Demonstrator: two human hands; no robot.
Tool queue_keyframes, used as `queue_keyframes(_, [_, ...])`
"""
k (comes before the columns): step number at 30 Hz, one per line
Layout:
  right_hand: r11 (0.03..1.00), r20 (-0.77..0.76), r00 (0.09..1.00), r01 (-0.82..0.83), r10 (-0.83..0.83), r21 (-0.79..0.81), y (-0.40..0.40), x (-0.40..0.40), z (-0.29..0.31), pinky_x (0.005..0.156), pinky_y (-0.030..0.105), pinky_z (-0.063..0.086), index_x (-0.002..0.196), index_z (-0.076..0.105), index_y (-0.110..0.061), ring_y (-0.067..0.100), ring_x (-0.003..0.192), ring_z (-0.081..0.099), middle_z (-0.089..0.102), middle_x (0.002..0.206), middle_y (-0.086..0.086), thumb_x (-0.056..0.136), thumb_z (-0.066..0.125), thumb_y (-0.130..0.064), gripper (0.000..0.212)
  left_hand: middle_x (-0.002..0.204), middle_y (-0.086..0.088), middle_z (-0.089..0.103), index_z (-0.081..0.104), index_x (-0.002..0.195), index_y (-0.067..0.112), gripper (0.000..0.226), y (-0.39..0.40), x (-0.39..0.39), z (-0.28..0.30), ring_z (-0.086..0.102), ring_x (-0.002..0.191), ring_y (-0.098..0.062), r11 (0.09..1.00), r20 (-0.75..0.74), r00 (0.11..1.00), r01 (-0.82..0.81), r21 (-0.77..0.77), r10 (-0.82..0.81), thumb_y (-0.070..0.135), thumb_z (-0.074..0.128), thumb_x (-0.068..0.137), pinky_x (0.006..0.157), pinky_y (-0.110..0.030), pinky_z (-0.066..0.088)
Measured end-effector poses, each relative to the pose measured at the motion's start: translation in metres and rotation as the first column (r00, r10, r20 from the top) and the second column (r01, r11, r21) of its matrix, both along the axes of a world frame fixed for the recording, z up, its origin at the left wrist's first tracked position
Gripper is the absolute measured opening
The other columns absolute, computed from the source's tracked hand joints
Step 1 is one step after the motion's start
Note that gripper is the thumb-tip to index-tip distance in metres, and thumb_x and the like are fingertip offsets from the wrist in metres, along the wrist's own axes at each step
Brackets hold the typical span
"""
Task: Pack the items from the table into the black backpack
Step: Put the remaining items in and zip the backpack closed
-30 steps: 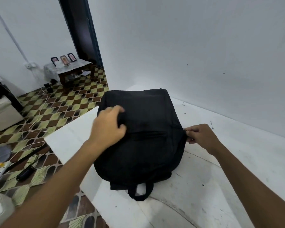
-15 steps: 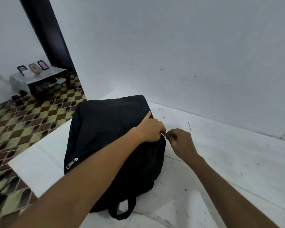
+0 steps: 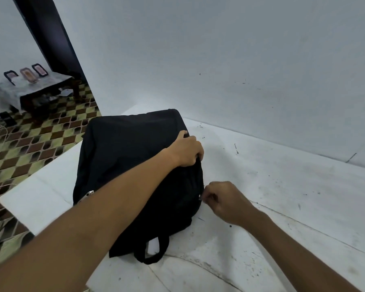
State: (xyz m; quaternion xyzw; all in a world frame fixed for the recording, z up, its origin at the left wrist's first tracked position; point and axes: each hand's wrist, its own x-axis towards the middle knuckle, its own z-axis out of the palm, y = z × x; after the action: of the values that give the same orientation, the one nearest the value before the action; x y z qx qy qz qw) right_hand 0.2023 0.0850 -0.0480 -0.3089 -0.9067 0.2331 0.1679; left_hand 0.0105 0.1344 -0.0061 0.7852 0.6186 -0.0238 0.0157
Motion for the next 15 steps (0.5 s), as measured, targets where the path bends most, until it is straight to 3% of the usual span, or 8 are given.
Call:
queue_keyframes(3, [0.996,0.007,0.999,-0.038,0.038,-0.078,-0.037,0.001,-0.003,0.068,0.020,0.051,0.083,0.074,-0.017,0.008,0.071,0.063,0.070,0.082,-0.005,0.081,0.056,-0.006,0.021,0.106,0.009,0.064,0.071,0.102,0.027,0.030,-0.001,0.003,-0.004,0.047,0.114,-0.012,0.999,-0.001,1.000,-0.013,0.034,0.013,0.011,0.047,0.092,0.116,-0.044,0.009])
queue_keyframes(6, [0.995,-0.059,0.998,-0.032,0.026,-0.094,-0.069,-0.007,-0.010,0.061,0.023,0.050,0.078,0.071,-0.016,0.009,0.064,0.059,0.068,0.077,-0.004,0.079,0.053,-0.013,0.019,0.106,0.007,0.065,0.070,0.103,0.027,0.029,-0.003,0.005,-0.009,0.048,0.115,-0.012,0.997,-0.022,0.999,-0.046,0.068,0.048,0.011,0.048,0.092,0.118,-0.041,0.007])
queue_keyframes(8, [0.991,-0.119,0.992,0.032,-0.047,-0.129,-0.078,-0.009,-0.014,0.055,0.017,0.046,0.077,0.071,-0.014,0.009,0.059,0.057,0.067,0.072,-0.004,0.077,0.052,-0.019,0.020,0.111,0.004,0.065,0.068,0.108,0.026,0.027,-0.008,0.007,-0.007,0.048,0.118,-0.015,0.990,-0.016,0.998,-0.064,0.125,0.067,0.015,0.049,0.092,0.117,-0.039,0.014])
queue_keyframes(11, [0.982,-0.164,0.981,0.076,-0.104,-0.170,-0.082,-0.009,-0.015,0.051,0.010,0.040,0.077,0.072,-0.015,0.010,0.059,0.058,0.067,0.069,-0.005,0.075,0.056,-0.018,0.016,0.102,0.001,0.062,0.066,0.096,0.020,0.014,-0.039,0.014,0.016,0.052,0.106,-0.021,0.963,0.123,0.990,-0.103,0.247,0.074,0.029,0.058,0.087,0.090,-0.034,0.042])
queue_keyframes(13, [0.979,-0.194,0.972,0.094,-0.129,-0.179,-0.081,-0.008,-0.016,0.049,0.011,0.039,0.074,0.071,-0.014,0.013,0.059,0.058,0.067,0.065,-0.003,0.073,0.059,-0.016,0.013,0.079,0.004,0.058,0.055,0.073,0.018,0.034,-0.072,0.022,0.035,0.057,0.082,-0.019,0.974,0.091,0.984,-0.169,0.150,0.156,0.050,0.061,0.083,0.073,-0.032,0.046])
queue_keyframes(15, [0.979,-0.201,0.971,0.097,-0.133,-0.180,-0.083,-0.009,-0.019,0.048,0.011,0.037,0.070,0.068,-0.013,0.012,0.053,0.055,0.061,0.058,-0.006,0.074,0.063,-0.012,0.007,0.065,0.004,0.050,0.044,0.064,0.017,0.058,-0.107,0.031,0.038,0.051,0.062,-0.017,0.961,-0.059,0.960,-0.275,-0.011,0.274,0.072,0.055,0.077,0.066,-0.031,0.042])
